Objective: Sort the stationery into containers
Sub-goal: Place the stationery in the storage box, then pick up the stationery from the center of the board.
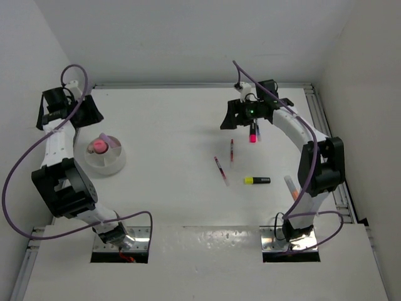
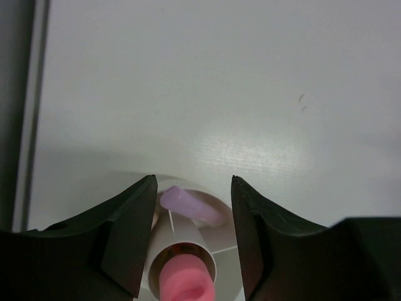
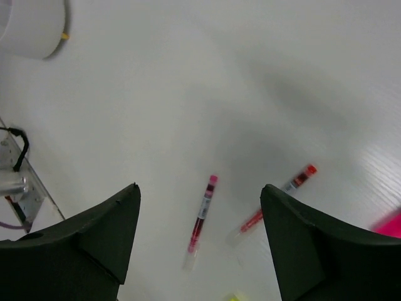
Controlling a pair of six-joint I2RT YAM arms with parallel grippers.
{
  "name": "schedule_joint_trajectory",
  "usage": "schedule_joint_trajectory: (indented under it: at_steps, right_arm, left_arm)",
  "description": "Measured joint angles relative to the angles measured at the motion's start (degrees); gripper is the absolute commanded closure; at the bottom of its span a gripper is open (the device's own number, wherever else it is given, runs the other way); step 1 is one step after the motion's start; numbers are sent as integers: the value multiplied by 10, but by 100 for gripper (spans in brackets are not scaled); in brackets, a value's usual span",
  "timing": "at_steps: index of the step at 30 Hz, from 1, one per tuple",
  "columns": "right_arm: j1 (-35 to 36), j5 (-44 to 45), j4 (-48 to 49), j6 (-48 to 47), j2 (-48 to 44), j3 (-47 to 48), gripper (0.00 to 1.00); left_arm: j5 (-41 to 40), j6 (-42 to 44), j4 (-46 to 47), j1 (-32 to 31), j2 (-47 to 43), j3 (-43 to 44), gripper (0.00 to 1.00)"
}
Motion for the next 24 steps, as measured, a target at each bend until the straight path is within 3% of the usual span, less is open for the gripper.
schedule_joint_trajectory:
  at_steps: [6,10,17,20,24]
  right_arm:
    - [-49,35,-38,-5,-6,-6,44]
    - [-89,58,-112,-52,-25,-7,53]
    - [-171,124,-219,-151,-140,-126,52]
    - [-195,150,-259,-220,-205,-196,49]
    - [-176,174,-278,-308,-255,-252,48]
  left_arm:
    - [-20,16,15,-13,-3,93,43]
    - [-37,56,15,-65,-9,131,43]
    - [-65,116,4,-193,-31,108,42]
    - [-66,128,3,-211,-35,95,42]
    - [-57,127,-2,-211,-32,88,42]
